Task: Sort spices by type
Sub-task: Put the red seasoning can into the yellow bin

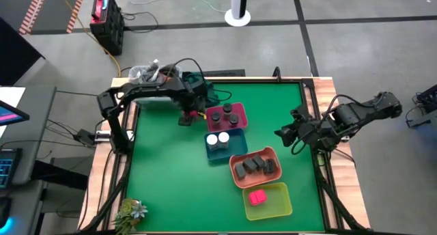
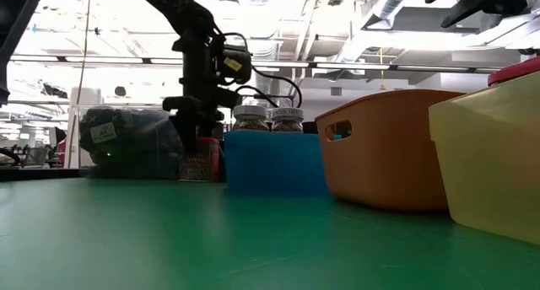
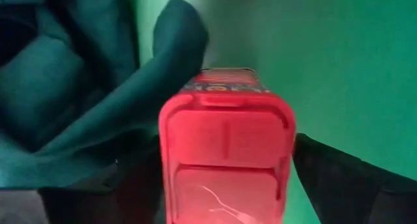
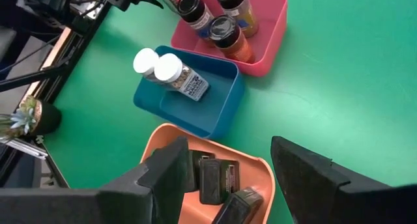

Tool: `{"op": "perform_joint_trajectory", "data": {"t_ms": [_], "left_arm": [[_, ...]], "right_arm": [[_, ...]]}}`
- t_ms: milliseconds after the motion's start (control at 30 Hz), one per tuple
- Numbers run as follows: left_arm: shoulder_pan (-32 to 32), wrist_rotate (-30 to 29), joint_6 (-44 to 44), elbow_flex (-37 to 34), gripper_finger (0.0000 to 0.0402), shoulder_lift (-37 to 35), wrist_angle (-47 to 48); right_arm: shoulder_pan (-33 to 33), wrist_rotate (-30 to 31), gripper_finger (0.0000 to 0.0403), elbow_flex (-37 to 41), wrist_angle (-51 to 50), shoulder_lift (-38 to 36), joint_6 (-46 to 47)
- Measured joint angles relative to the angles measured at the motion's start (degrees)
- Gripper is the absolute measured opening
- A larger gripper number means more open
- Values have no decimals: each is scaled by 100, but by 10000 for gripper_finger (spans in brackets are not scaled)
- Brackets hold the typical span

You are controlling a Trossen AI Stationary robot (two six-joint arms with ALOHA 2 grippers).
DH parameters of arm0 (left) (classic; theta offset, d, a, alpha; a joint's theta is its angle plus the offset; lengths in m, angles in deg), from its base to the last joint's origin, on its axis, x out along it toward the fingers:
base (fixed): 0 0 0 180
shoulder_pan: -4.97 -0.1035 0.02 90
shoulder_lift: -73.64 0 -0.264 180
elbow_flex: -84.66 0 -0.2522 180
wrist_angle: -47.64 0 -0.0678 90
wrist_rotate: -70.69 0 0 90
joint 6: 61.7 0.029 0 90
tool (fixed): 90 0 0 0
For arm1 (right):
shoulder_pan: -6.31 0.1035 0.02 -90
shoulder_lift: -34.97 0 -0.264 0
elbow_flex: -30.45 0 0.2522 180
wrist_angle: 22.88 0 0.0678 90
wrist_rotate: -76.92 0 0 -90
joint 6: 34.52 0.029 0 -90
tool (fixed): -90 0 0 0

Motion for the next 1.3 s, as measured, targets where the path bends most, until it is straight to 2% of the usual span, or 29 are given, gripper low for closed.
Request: {"op": "perform_joint_trajectory", "data": {"t_ms": [100,267,467,633,767,900,1000,1133,1300], "left_arm": [[21,-1,8,0,282,-4,23],[94,-2,-349,0,205,-4,267],[232,247,-855,300,204,-2,949],[451,641,-1339,941,204,-251,1834],[876,861,-1875,1578,204,-516,1995],[1511,856,-2523,2210,209,-611,1882],[2052,821,-2978,2500,212,-598,1549],[2627,716,-3597,2535,213,-586,875],[2962,588,-4568,2545,214,-513,151]], "right_arm": [[-2,0,244,0,-1,0,-2],[-2,0,244,0,-19,0,-96],[-2,-3,244,0,-33,0,-263],[-2,-209,244,0,-35,-20,-340],[0,-586,244,0,-82,-6,-562],[47,-813,244,2,73,106,-1051],[186,-725,244,2,483,183,-1741],[356,-325,244,2,1079,346,-2530],[385,-344,245,2,1910,700,-3561]]}}
